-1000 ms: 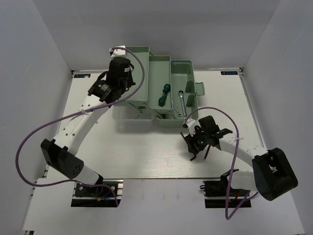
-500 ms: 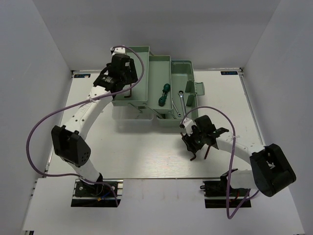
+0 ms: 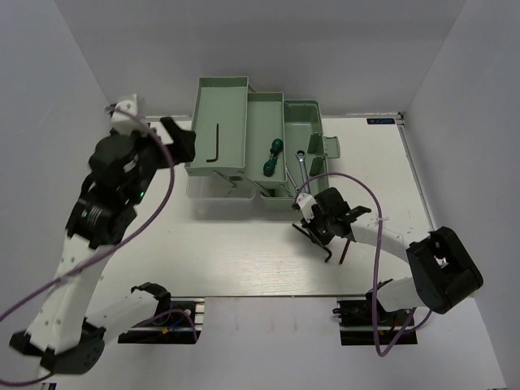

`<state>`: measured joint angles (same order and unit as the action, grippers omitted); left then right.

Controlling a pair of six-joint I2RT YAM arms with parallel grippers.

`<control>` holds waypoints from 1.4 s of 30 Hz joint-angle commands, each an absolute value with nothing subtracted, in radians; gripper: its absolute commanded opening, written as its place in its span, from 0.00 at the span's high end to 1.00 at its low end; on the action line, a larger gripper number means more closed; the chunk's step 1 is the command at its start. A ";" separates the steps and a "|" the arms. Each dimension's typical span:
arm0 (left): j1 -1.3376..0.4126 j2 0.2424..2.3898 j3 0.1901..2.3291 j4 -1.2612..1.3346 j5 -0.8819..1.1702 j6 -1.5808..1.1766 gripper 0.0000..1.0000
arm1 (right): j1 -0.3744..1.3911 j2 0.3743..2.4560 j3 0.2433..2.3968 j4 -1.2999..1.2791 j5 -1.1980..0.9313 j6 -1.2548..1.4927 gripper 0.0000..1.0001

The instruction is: Sort the tools into containers

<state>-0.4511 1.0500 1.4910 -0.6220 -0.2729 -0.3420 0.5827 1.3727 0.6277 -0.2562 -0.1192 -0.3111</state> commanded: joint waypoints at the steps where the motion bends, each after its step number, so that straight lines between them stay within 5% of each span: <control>1: -0.451 0.930 1.340 -0.709 -0.224 -0.354 0.00 | 0.600 1.431 0.624 -0.368 -0.115 -0.307 0.93; 3: -0.451 0.865 1.277 -0.732 -0.180 -0.364 0.00 | 0.600 1.434 0.638 -0.396 -0.130 -0.308 1.00; 11: -0.451 0.667 0.990 -0.790 -0.061 -0.385 0.00 | 0.597 1.258 0.707 -0.611 -0.354 -0.426 1.00; 19: -0.451 0.598 0.867 -0.824 0.083 -0.385 0.00 | 0.615 1.200 1.055 -0.781 -0.572 -0.468 1.00; 29: -0.451 0.601 0.739 -0.844 0.198 -0.387 0.18 | 0.680 1.574 1.714 -0.657 -0.531 -0.276 1.00; 35: -0.451 0.610 0.739 -0.844 0.184 -0.387 0.18 | 0.698 1.844 2.098 -0.586 -0.461 -0.105 1.00; 42: -0.451 0.620 0.739 -0.844 0.184 -0.387 0.18 | 0.709 2.016 2.273 -0.410 -0.260 0.067 1.00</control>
